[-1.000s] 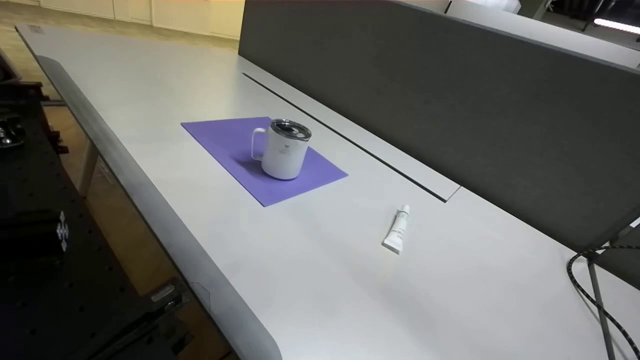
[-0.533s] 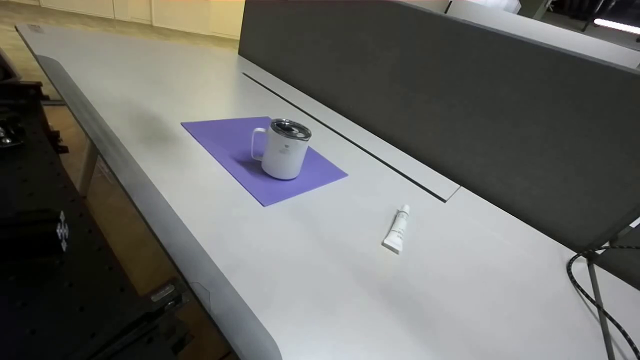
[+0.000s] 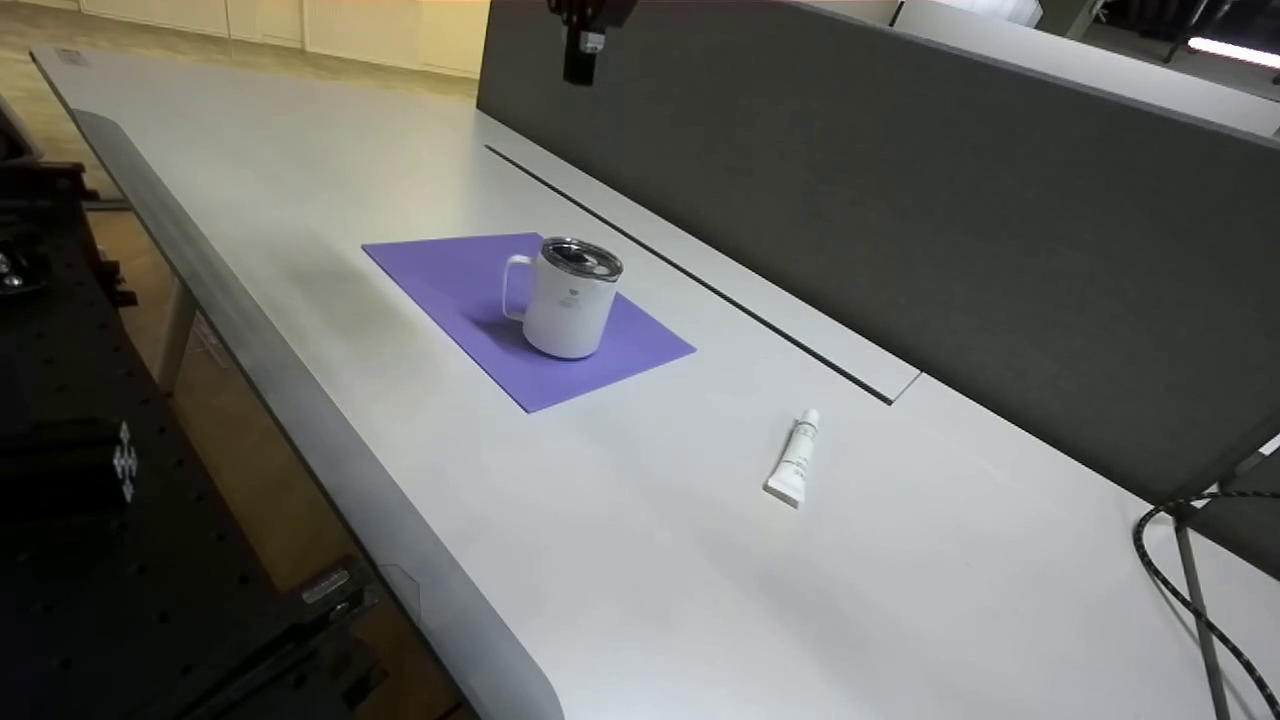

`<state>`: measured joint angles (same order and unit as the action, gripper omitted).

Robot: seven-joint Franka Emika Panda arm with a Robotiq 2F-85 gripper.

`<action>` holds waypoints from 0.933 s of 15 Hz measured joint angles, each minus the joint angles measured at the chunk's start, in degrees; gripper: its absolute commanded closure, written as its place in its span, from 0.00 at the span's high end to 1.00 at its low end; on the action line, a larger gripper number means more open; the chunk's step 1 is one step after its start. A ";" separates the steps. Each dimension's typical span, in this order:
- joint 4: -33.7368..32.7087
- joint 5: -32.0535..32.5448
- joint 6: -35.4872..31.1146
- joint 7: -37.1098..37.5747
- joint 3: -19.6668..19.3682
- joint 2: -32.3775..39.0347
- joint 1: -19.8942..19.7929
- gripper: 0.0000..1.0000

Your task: Open the flask

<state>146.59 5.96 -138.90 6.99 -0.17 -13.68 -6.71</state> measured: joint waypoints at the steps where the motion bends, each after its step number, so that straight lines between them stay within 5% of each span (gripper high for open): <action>1: 0.00 0.00 0.08 0.00 -0.02 0.02 0.01 0.01; 8: 0.02 0.03 -0.58 0.03 -0.07 0.16 0.04 0.00; 14: -0.71 -4.19 -9.82 -1.30 -2.23 8.37 0.12 0.00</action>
<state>145.88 1.77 -148.73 5.69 -2.40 -5.31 -6.59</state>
